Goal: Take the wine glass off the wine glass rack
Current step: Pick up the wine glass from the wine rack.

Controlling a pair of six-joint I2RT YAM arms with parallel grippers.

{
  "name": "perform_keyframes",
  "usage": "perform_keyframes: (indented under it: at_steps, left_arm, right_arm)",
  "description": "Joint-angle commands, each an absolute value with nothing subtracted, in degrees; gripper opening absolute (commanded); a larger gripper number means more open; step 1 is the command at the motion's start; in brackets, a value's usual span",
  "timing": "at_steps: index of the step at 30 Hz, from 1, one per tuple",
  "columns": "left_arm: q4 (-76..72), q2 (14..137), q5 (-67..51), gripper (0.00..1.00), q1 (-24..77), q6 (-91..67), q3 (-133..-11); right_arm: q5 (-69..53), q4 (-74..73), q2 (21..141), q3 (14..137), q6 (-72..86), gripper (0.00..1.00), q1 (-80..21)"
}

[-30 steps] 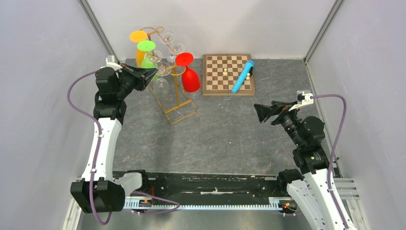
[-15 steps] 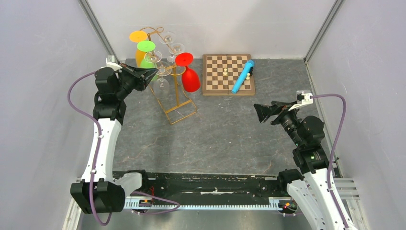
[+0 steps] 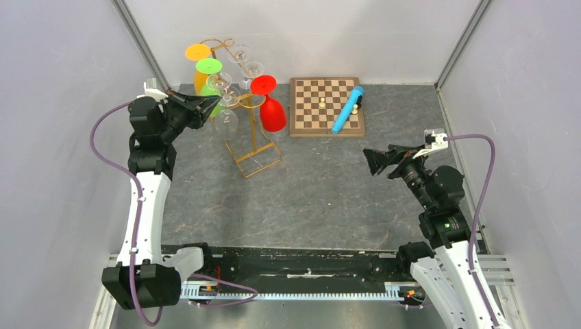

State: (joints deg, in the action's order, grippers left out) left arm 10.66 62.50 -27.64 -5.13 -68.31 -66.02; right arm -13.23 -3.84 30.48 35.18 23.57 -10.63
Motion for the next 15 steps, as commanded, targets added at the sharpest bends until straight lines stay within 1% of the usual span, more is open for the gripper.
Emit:
perform_keyframes:
  at_steps: [1, 15]
  left_arm:
    - [7.5, 60.2, -30.4, 0.02, -7.0, -70.2, -68.4]
    - [7.3, 58.2, -33.1, 0.02, -9.7, -70.3, -67.7]
  right_arm:
    - [-13.5, -2.5, 30.2, 35.5, 23.9, 0.98, -10.5]
    - [-13.6, -2.7, 30.7, 35.2, 24.2, 0.98, -10.5]
